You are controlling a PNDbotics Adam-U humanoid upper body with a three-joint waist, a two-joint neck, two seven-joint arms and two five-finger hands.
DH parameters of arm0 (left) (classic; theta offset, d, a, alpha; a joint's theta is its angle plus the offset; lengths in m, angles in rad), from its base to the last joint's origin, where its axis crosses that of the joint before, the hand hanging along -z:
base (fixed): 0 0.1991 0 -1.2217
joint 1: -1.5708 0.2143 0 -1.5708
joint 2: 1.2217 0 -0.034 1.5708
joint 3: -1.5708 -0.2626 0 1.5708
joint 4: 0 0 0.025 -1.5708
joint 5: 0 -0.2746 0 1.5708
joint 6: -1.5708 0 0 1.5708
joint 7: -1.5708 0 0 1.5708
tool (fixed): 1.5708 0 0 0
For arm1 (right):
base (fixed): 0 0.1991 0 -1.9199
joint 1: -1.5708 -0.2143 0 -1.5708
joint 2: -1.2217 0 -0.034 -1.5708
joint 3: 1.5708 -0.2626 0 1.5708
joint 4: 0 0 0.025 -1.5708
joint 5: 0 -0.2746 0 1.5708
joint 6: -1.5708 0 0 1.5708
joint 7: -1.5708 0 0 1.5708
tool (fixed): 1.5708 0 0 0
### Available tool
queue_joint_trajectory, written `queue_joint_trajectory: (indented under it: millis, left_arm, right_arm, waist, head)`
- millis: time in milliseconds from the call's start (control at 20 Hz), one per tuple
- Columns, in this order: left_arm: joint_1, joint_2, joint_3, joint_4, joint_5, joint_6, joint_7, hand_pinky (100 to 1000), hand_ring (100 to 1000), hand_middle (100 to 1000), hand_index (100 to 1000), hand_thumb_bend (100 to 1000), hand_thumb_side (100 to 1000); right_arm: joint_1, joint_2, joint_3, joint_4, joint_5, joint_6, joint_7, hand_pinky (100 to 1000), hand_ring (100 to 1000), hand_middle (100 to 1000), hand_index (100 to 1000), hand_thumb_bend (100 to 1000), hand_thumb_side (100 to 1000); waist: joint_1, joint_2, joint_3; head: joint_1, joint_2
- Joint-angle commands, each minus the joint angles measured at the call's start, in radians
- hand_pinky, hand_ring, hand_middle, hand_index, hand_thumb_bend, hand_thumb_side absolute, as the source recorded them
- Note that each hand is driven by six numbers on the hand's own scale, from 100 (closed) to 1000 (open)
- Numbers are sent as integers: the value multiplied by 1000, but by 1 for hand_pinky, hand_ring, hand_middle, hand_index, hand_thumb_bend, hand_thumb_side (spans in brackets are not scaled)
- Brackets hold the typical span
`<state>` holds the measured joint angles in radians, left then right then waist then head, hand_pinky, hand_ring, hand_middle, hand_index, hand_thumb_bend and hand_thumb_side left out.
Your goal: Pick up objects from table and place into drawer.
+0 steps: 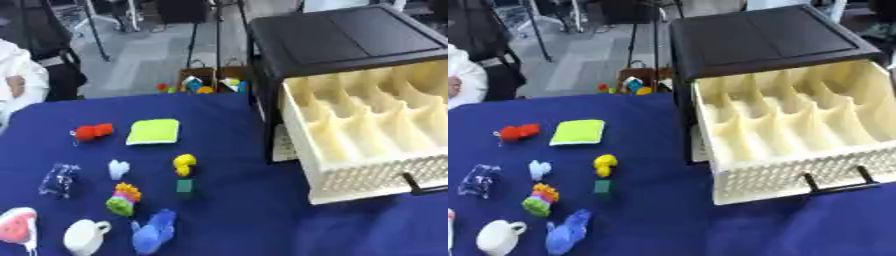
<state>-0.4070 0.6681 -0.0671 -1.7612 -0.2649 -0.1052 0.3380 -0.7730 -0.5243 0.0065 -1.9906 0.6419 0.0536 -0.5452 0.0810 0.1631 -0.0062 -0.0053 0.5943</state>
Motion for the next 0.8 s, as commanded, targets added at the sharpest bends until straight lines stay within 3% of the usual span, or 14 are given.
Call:
queue_joint_trajectory:
  millis: [50, 450, 600, 800]
  left_arm:
    - [-33, 114, -55, 34, -51, 49, -46, 779, 889, 866, 969, 762, 1000]
    - [-69, 304, -204, 17, -170, 169, -166, 808, 899, 875, 978, 891, 1000]
    - [-91, 335, -270, -20, -207, 212, -209, 811, 897, 874, 997, 897, 999]
    - [-120, 360, -360, -50, -210, 269, -266, 823, 901, 886, 1000, 908, 926]
  right_arm:
    - [-10, -23, -2, -9, 9, 1, 6, 757, 847, 837, 851, 100, 1000]
    - [-3, -22, -3, -9, 12, 8, 6, 758, 845, 835, 848, 100, 1000]
    - [-1, -20, -2, -9, 12, 9, 8, 758, 845, 835, 847, 100, 1000]
    - [-5, -15, 2, -9, 11, 6, 10, 758, 845, 834, 846, 100, 1000]
  waist:
    - [-1, -22, -1]
    - [-4, -30, -20]
    - [-1, -33, -29]
    - [5, -37, -34]
  head:
    - [1, 15]
    - [40, 17]
    - [53, 9]
    - [63, -12]
